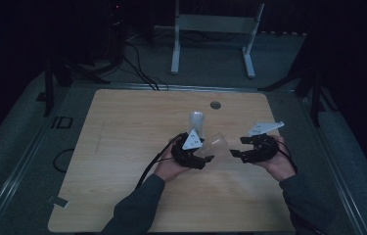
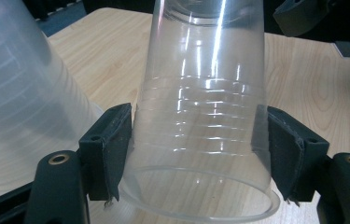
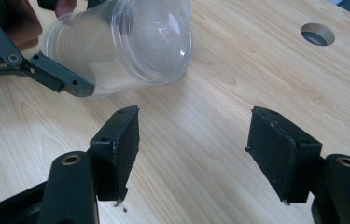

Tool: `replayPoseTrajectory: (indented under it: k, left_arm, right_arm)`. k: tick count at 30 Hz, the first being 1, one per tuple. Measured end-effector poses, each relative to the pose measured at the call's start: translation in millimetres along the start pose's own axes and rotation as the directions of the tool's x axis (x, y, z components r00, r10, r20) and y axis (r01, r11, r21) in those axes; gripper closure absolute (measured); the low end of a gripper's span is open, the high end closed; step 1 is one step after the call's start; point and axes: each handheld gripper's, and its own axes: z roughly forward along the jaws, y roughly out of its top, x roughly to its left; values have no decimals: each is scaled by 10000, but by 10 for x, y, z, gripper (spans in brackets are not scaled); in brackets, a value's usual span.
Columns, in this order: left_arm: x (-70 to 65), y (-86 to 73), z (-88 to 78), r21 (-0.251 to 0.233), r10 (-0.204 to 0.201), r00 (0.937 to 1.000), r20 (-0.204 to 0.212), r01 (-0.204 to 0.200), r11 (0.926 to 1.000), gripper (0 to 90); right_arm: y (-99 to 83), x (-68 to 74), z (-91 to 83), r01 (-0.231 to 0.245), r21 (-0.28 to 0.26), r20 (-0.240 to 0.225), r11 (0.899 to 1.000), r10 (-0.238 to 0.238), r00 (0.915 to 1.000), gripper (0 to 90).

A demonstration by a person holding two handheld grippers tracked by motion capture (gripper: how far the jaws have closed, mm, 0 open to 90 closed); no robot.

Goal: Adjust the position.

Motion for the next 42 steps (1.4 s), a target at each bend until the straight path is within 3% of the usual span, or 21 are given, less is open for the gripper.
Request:
replayPoseTrajectory:
  k: [7,13,19,28,33,37,38,39,40,42]
  left_arm:
    - [-17,-14,14,206,205,9994,286,-211,9996,299]
    - [-22,-17,19,479,387,9980,493,-411,9980,299]
    - [-16,-15,5,656,533,9966,621,-573,9962,299]
    - [-1,-12,-20,1069,804,9925,924,-901,9902,299]
    - [1,-26,-26,1242,886,9907,1033,-1012,9871,300]
    - [-8,-32,-20,1464,1081,9871,1182,-1250,9813,300]
    - [-20,-31,-14,1572,1167,9846,1303,-1368,9780,300]
    - [-20,-31,-14,1572,1167,9846,1303,-1368,9780,300]
    - [-27,-30,-12,1630,1225,9833,1346,-1439,9761,300]
    - [-46,-29,-4,1769,1352,9800,1458,-1603,9711,300]
  right_arm:
    - [33,33,22,590,591,-59,9965,-588,9983,340]
    - [79,88,40,1525,1259,-132,9803,-1520,9883,339]
    - [102,105,65,1963,1556,-230,9681,-1951,9805,340]
    - [162,151,70,2782,2176,-467,9355,-2747,9604,341]
    - [178,186,87,3255,2567,-649,9100,-3198,9453,353]
    - [183,212,102,3472,2740,-806,8969,-3383,9376,353]
    - [186,224,110,3599,2840,-907,8887,-3488,9328,354]
    - [186,224,110,3599,2840,-907,8887,-3488,9328,354]
    - [190,238,120,3716,2932,-990,8809,-3586,9282,354]
    - [192,249,125,3751,2982,-1020,8777,-3614,9268,354]
